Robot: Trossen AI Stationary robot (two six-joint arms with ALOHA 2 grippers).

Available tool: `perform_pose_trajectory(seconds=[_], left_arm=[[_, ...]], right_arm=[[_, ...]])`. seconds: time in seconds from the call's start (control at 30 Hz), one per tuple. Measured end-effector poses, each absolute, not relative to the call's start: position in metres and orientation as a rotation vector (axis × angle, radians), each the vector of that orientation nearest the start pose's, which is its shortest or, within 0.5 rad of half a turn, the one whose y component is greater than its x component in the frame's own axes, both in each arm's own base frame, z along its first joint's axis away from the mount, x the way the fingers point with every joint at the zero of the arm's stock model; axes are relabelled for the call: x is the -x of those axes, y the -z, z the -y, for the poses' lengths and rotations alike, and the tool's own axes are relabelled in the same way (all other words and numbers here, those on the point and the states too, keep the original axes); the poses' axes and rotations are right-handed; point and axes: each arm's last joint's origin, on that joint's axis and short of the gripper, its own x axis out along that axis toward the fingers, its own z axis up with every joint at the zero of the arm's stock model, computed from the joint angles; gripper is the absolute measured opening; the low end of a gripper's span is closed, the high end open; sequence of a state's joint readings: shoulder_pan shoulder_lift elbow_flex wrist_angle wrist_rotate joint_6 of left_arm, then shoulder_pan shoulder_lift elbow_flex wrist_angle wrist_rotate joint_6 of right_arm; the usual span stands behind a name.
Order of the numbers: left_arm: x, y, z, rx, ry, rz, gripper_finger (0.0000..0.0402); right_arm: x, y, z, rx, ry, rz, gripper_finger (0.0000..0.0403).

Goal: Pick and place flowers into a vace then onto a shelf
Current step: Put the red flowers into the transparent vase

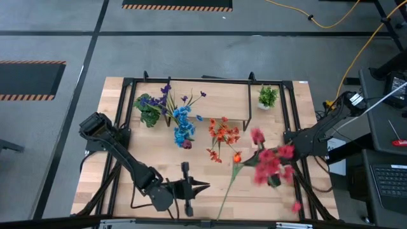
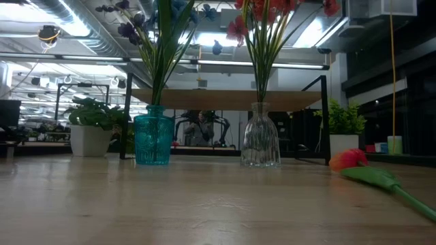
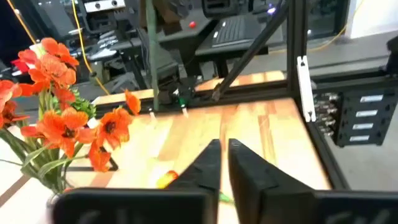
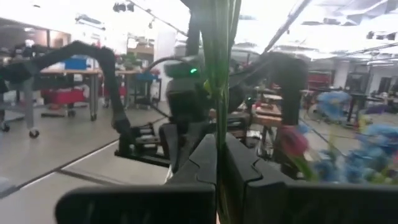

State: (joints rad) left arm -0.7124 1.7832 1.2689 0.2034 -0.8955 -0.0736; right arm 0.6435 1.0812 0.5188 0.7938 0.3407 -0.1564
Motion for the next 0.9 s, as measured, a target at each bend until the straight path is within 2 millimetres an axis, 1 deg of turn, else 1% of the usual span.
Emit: perform_pose_trajectory(seconds=[0.07, 0.2, 0.37, 0.53, 0.73, 0.9], left_arm=[[-0.317, -0.266, 0.244, -0.157, -0.190, -0.215, 0.0006], [-0.319, -0.264, 0.241, -0.168, -0.200, -0.234, 0.0002], [-0.324, -0.261, 0.233, -0.160, -0.197, -0.262, 0.0002], [-0.330, -0.259, 0.226, -0.134, -0.147, -0.291, 0.0003], [-0.333, -0.259, 0.224, -0.122, -0.136, -0.286, 0.0003], [-0.333, -0.259, 0.223, -0.122, -0.137, -0.287, 0.0003]], right_arm=[[-0.180, -0.279, -0.123, 0.035, -0.281, 0.249, 0.0002], [-0.164, -0.281, -0.111, 0.022, -0.281, 0.278, 0.0002], [-0.153, -0.271, -0.101, 0.032, -0.240, 0.245, 0.0002], [-0.150, -0.253, -0.093, 0.044, -0.136, 0.200, 0.0002], [-0.153, -0.244, -0.077, 0.037, -0.046, 0.234, 0.0002], [-0.157, -0.238, -0.063, 0.028, -0.058, 0.253, 0.0002]])
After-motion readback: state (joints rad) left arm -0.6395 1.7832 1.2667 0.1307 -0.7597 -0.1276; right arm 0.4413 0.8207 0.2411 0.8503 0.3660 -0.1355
